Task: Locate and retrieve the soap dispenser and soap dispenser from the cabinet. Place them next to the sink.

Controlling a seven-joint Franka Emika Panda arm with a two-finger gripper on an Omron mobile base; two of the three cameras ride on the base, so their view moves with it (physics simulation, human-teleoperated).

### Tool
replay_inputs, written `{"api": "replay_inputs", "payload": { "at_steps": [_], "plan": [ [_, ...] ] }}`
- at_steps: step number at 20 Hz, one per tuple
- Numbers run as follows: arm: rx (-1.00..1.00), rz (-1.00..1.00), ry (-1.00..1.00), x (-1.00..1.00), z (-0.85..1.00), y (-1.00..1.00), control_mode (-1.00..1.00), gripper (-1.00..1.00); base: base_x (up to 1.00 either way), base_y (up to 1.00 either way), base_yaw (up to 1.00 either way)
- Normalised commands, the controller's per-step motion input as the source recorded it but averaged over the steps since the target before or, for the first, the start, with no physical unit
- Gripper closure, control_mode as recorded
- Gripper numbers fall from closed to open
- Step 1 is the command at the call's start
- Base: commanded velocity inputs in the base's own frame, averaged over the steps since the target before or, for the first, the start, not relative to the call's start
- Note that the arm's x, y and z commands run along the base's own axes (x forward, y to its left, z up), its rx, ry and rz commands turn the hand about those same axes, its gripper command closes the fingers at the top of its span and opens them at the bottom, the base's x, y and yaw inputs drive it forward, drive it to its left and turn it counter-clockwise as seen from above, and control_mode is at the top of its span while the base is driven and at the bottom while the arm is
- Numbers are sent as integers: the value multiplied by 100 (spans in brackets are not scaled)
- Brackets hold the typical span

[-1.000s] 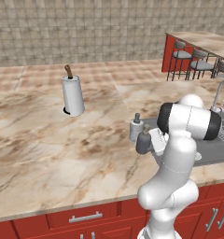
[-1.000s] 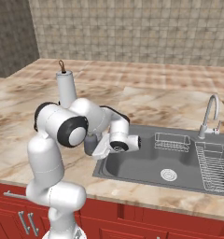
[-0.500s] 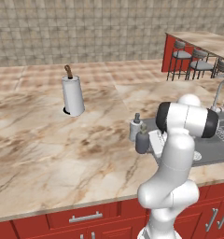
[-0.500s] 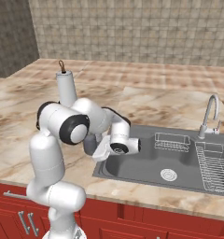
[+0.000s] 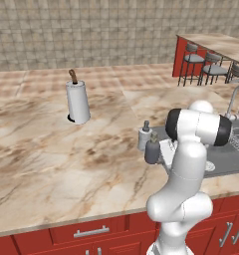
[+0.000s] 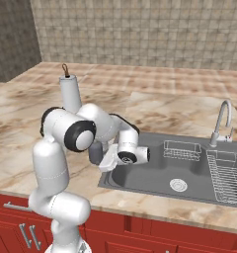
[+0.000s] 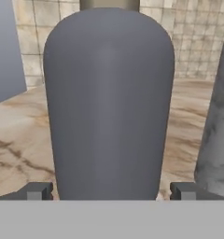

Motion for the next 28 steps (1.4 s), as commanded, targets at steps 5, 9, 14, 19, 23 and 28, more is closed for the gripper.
{"api": "replay_inputs", "payload": {
  "at_steps": [5, 9, 14, 19, 23, 28],
  "plan": [
    [-10, 0, 0, 7, 46, -17, -100, -100, 0, 0, 0],
    [-10, 0, 0, 0, 36, -22, -100, -100, 0, 0, 0],
    [-9, 0, -1, -4, 22, -23, -100, -100, 0, 0, 0],
    [-10, 4, -5, -26, 32, -8, -100, -100, 0, 0, 0],
    [-19, 7, -10, -23, 65, -11, -100, -100, 0, 0, 0],
    [-22, 7, -8, -23, 61, -2, -100, -100, 0, 0, 0]
  ]
}}
